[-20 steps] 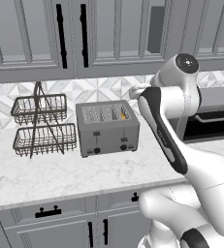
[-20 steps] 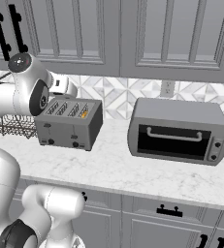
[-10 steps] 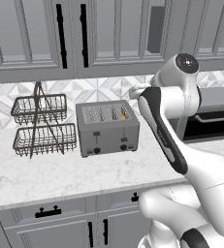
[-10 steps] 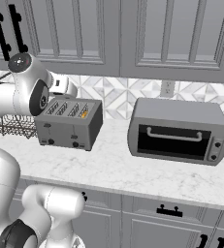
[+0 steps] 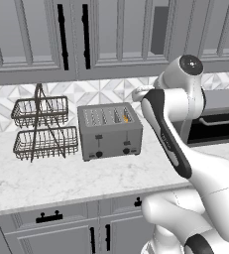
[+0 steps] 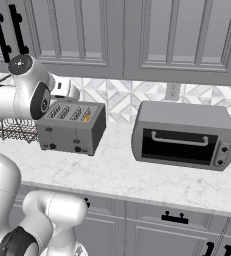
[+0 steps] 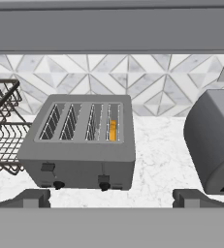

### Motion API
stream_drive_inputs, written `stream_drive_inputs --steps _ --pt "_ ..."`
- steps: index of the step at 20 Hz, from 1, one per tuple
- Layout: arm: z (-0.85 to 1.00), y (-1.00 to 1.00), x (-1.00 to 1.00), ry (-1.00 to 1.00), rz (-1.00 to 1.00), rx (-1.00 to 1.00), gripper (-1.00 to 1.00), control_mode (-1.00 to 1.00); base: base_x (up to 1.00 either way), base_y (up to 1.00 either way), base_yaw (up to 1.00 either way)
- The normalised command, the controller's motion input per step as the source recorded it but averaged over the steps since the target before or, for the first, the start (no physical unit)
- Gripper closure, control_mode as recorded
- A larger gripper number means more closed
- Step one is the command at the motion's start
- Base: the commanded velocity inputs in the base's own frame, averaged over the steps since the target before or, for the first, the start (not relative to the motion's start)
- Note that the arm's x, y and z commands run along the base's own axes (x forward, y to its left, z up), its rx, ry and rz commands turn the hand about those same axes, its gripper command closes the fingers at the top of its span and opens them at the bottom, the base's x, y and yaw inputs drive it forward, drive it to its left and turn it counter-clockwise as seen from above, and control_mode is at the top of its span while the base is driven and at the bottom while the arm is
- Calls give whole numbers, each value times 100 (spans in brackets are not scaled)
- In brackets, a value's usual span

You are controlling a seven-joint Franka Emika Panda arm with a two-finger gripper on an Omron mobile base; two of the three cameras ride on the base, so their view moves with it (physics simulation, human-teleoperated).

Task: Start the toaster. Once the lever pops up, take the bread to the plate on the dining counter.

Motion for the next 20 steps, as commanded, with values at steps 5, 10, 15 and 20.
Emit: stream_drive_inputs --steps 5,10,15,20 --pt "0 0 0 0 0 0 -100 -100 0 0 0" --pt "0 0 0 0 0 0 -100 -100 0 0 0" --pt "0 0 0 0 0 0 -100 -100 0 0 0" --pt "0 0 0 0 0 0 -100 -100 0 0 0"
